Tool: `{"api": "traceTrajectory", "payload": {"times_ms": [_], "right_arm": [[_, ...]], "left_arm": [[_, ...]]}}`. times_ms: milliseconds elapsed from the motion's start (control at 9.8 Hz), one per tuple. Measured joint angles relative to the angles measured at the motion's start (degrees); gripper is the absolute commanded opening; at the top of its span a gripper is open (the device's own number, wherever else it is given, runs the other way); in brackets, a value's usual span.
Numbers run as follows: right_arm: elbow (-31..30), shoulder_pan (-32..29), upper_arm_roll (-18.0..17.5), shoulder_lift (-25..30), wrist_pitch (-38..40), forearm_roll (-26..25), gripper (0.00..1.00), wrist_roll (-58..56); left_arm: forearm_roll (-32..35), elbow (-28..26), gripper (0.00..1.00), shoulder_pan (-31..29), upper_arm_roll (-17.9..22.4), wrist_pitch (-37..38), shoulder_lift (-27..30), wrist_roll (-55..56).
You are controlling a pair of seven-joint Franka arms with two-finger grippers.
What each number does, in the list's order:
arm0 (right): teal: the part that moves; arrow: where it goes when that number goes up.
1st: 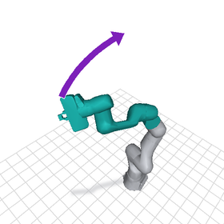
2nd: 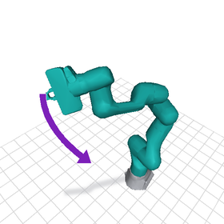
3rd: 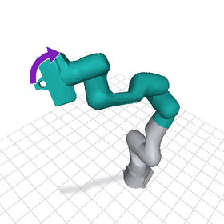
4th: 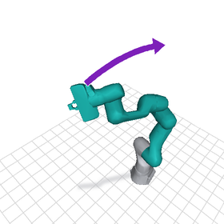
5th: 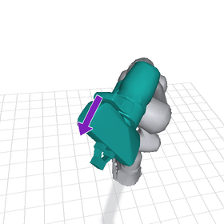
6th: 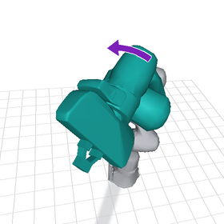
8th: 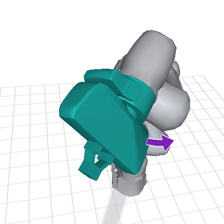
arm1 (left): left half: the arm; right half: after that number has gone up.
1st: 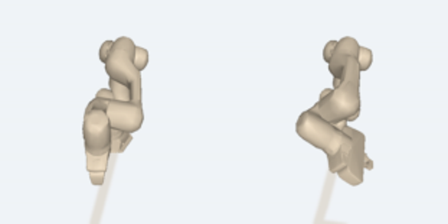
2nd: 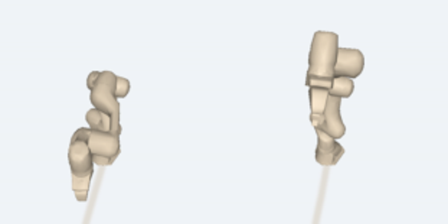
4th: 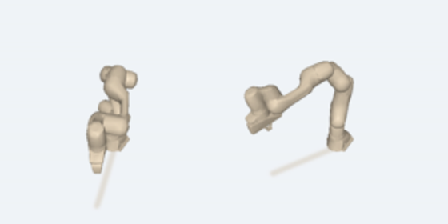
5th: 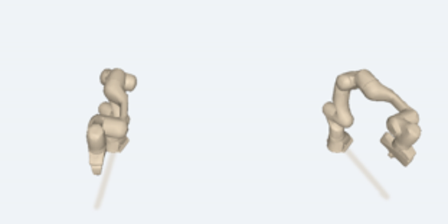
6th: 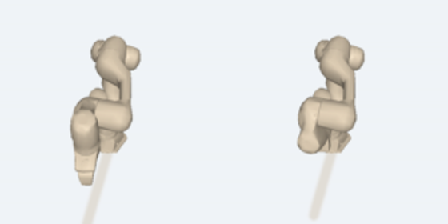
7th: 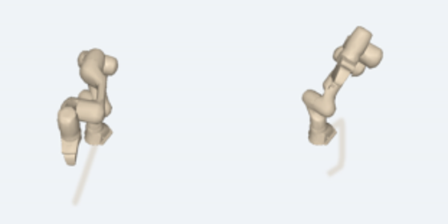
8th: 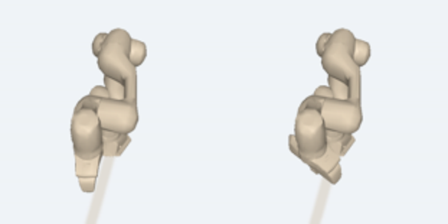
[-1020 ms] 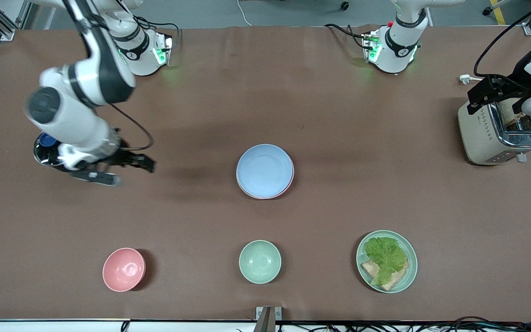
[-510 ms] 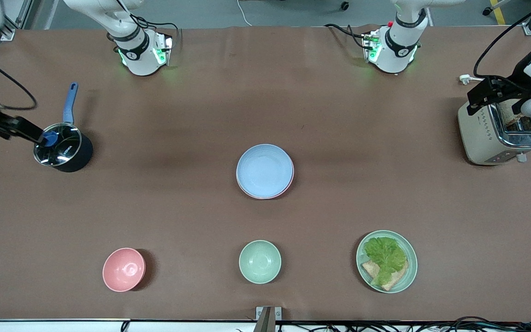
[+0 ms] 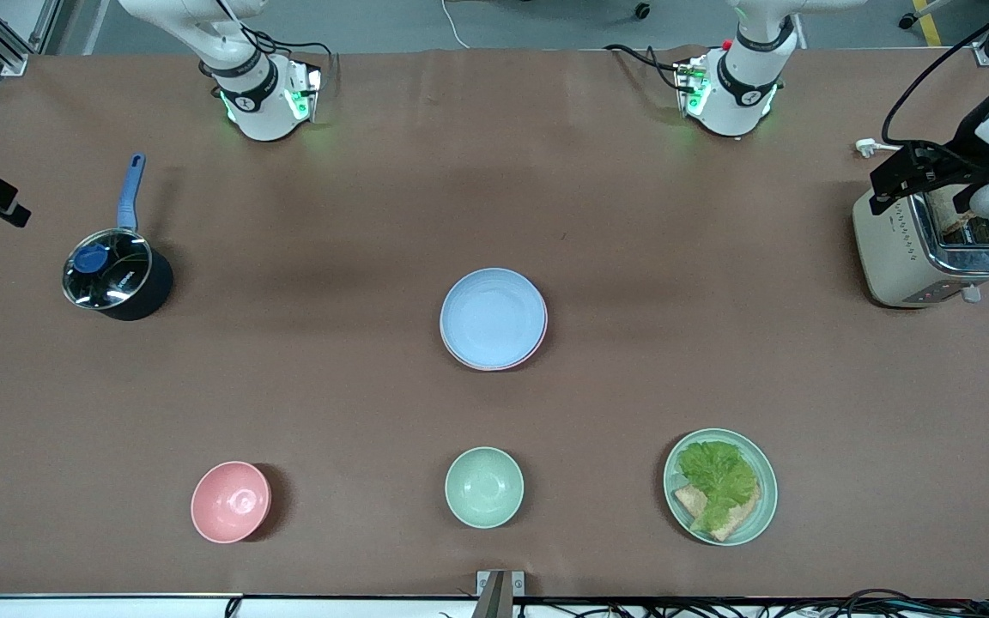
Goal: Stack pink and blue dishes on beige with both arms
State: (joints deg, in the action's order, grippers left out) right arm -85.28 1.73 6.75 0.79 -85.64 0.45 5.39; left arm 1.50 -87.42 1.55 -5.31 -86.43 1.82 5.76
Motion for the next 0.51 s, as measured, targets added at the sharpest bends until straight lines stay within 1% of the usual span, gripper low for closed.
{"api": "traceTrajectory", "payload": {"times_ms": [510], "right_arm": [[0.16,0.00,-0.07,-0.32,0.43,-0.79,1.00,-1.72]], "left_arm": [[0.00,0.48,1.00,0.24,0.01,-0.14,-0.01,0.00]]}}
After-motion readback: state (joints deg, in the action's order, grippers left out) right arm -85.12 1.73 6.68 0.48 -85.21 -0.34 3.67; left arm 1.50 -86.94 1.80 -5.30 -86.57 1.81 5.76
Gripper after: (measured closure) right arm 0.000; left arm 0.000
